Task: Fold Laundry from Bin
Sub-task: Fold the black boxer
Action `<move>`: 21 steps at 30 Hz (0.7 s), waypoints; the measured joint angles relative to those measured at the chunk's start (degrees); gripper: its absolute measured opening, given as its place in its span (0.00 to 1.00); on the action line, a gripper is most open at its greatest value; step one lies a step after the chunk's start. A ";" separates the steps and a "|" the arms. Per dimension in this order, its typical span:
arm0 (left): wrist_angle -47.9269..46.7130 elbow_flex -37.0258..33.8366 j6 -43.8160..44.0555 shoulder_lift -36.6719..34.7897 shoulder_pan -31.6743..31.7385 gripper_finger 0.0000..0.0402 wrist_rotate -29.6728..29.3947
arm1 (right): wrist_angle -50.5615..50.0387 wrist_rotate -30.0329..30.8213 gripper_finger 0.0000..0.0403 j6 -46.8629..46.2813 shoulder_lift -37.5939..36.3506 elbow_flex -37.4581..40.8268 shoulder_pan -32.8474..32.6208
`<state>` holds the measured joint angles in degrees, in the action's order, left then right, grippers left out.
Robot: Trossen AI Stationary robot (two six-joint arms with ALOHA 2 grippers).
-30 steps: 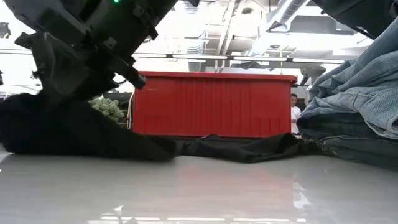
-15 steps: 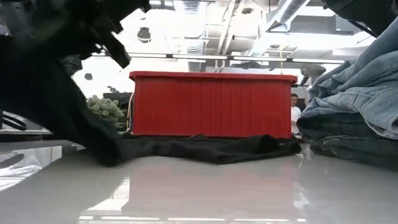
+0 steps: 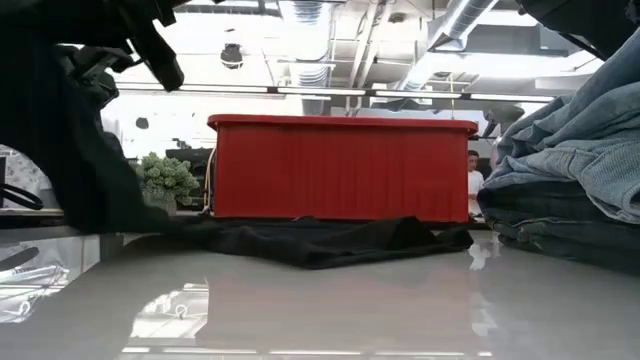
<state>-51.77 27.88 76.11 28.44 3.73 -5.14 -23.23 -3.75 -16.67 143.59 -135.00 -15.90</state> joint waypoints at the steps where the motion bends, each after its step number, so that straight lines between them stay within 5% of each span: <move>1: -0.25 0.41 -0.01 -0.28 0.00 0.00 0.19 | -0.04 -0.65 0.06 0.02 0.04 0.00 -0.02; 14: -12.90 16.63 -5.09 -0.71 -0.02 0.00 -6.65 | 3.45 -2.35 0.06 1.68 -1.16 0.00 1.19; 21: -20.27 18.80 -3.91 -0.71 -0.02 0.00 -7.54 | 12.04 -4.88 0.06 0.09 -1.15 0.02 1.45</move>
<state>-72.05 46.69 72.19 27.72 3.70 -12.69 -11.19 -8.63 -16.57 142.44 -134.98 -14.45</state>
